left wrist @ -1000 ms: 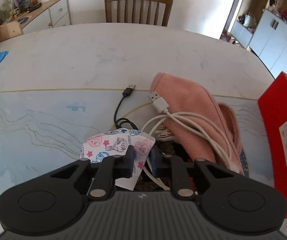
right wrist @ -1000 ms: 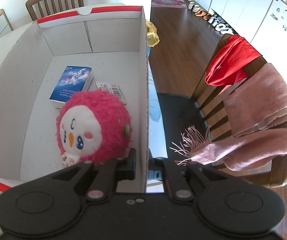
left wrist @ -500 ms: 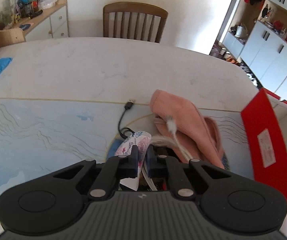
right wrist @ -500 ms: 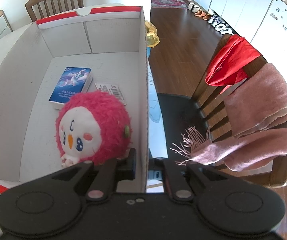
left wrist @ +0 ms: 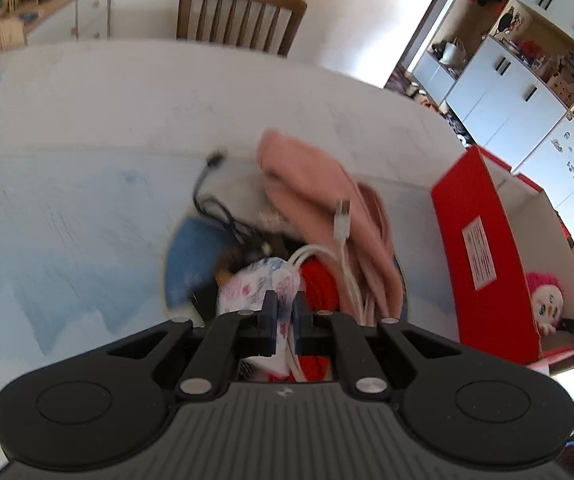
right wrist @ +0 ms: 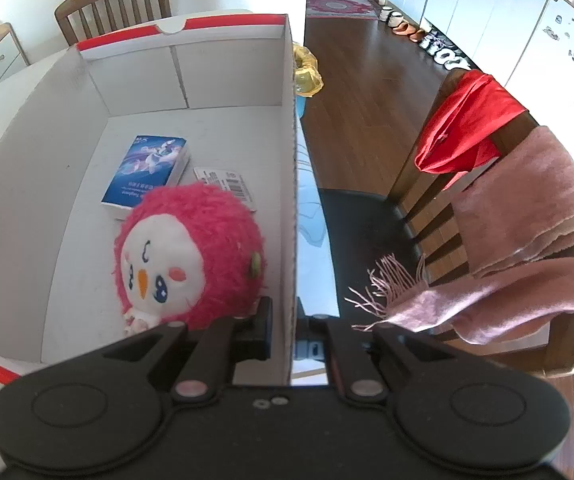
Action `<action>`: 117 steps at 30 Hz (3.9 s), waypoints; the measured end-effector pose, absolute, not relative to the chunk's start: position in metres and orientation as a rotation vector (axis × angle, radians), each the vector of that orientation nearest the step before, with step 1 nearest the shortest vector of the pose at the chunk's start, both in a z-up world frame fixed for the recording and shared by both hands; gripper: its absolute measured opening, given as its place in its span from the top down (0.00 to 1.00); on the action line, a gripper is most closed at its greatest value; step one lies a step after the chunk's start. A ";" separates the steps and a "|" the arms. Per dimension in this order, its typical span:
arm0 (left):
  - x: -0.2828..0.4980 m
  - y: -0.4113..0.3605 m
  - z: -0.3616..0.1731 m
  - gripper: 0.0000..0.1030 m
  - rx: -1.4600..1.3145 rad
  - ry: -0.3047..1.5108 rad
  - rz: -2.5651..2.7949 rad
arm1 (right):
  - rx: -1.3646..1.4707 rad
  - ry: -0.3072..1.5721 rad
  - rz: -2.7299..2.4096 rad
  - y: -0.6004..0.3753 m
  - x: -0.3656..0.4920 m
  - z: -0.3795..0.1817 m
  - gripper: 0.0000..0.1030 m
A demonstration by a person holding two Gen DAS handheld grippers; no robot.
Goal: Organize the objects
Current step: 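Grasp the printed face mask with the left gripper and lift it, then carry the face mask with the left gripper into the box and release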
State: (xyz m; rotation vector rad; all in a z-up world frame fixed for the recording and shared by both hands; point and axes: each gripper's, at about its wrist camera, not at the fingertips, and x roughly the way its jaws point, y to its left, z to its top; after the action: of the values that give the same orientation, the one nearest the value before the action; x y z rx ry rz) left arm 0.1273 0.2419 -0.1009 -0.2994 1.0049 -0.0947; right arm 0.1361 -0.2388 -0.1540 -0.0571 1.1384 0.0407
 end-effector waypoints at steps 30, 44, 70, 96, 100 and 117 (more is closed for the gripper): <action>0.109 0.259 -0.115 0.94 -0.368 1.024 -0.052 | -0.070 1.140 0.055 -0.235 0.135 -0.154 0.92; 0.108 0.253 -0.097 1.00 -0.256 1.016 -0.016 | -0.066 1.139 0.054 -0.236 0.135 -0.154 0.92; 0.114 0.280 -0.144 0.43 -0.235 1.112 0.109 | -0.049 1.137 0.059 -0.237 0.136 -0.155 0.91; 0.120 0.261 -0.152 0.88 -0.192 1.129 0.045 | -0.040 1.142 0.045 -0.237 0.137 -0.156 0.90; 0.114 0.272 -0.132 0.89 -0.229 1.092 0.046 | -0.040 1.142 0.045 -0.236 0.137 -0.156 0.90; 0.127 0.237 -0.029 0.90 -0.278 0.909 -0.170 | -0.050 1.140 0.050 -0.234 0.139 -0.158 0.94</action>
State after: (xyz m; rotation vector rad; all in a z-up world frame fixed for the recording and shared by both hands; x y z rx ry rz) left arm 0.1267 0.2368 -0.0290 -0.2780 0.9094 -0.1697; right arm 0.1391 -0.2344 -0.1577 -0.0505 1.1403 0.0500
